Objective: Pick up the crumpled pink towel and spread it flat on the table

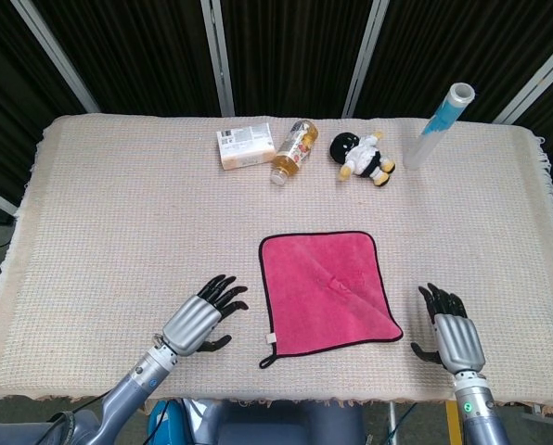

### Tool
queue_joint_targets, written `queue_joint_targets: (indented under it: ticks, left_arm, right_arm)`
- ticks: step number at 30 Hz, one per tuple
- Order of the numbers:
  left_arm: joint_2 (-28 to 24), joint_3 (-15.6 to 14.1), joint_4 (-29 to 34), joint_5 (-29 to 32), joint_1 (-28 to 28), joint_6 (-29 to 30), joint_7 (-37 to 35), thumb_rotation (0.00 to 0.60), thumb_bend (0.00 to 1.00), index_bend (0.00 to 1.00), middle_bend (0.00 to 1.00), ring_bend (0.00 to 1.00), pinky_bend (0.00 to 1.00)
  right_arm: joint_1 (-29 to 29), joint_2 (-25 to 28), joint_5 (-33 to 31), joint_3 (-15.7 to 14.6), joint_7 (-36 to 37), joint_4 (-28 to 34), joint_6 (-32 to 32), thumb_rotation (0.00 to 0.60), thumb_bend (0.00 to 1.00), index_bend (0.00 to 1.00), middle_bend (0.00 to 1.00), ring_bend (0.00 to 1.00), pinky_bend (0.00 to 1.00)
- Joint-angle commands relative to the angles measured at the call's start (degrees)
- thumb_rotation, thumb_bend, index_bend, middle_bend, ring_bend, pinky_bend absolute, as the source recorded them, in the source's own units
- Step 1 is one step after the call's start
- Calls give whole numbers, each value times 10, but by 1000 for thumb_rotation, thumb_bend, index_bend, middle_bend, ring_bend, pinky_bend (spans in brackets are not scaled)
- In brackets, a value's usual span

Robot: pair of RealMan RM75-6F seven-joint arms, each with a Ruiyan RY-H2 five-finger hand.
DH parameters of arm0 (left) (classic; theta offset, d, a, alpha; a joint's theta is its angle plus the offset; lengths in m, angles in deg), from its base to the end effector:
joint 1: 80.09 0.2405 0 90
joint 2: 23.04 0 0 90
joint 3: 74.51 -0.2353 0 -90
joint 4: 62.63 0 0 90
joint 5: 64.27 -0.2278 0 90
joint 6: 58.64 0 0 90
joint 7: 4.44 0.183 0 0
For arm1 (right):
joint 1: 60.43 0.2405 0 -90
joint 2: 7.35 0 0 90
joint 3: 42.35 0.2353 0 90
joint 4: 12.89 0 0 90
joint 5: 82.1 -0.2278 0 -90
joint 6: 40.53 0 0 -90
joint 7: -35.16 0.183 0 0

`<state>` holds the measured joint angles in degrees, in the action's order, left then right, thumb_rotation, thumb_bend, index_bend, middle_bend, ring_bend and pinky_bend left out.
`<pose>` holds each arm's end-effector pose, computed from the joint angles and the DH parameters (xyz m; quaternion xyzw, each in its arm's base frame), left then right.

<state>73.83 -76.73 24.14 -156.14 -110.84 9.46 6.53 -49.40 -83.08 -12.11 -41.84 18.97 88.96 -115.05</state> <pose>-0.0984 0.2425 -0.0891 -0.7638 -0.3456 -0.4660 0.2828 -0.2619 -0.2225 0.0261 0.5997 -0.5127 0.3175 0.5261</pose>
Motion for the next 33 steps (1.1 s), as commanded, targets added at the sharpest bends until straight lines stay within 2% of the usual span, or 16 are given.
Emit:
queue_joint_targets:
  ticks: [1, 4, 10, 14, 23, 30, 33]
  left_arm:
    - [-3, 0, 12, -4, -11, -16, 7, 600, 635, 258, 117, 0, 23]
    - [-10, -1, 26, -8, -25, -41, 21, 600, 728, 259, 123, 0, 35]
    - [-19, 3, 54, 3, -57, -104, 66, 600, 832, 257, 133, 0, 36]
    - [-8, 10, 63, 36, -70, -146, 104, 600, 842, 255, 134, 0, 35]
    - [42, 25, 53, 92, -82, -178, 181, 600, 850, 246, 128, 0, 36]
    - [67, 25, 49, 115, -90, -190, 216, 600, 852, 132, 88, 0, 36]
    - [78, 21, 46, 123, -91, -192, 228, 600, 853, 119, 77, 0, 35]
  right_arm:
    - [-6, 8, 12, 5, 8, 6, -16, 600, 237, 0, 0, 0, 0]
    - [-10, 11, 26, 5, 15, 10, -27, 600, 237, 0, 0, 0, 0]
    - [-13, 13, 43, 3, 28, 9, -30, 600, 237, 0, 0, 0, 0]
    - [-14, 15, 45, 5, 36, 8, -28, 600, 236, 0, 0, 0, 0]
    - [-14, 21, 43, 9, 55, 7, -17, 600, 237, 0, 0, 0, 0]
    - [-14, 21, 44, 10, 61, 4, -13, 600, 237, 0, 0, 0, 0]
    - [-14, 22, 44, 11, 64, 5, -12, 600, 237, 0, 0, 0, 0]
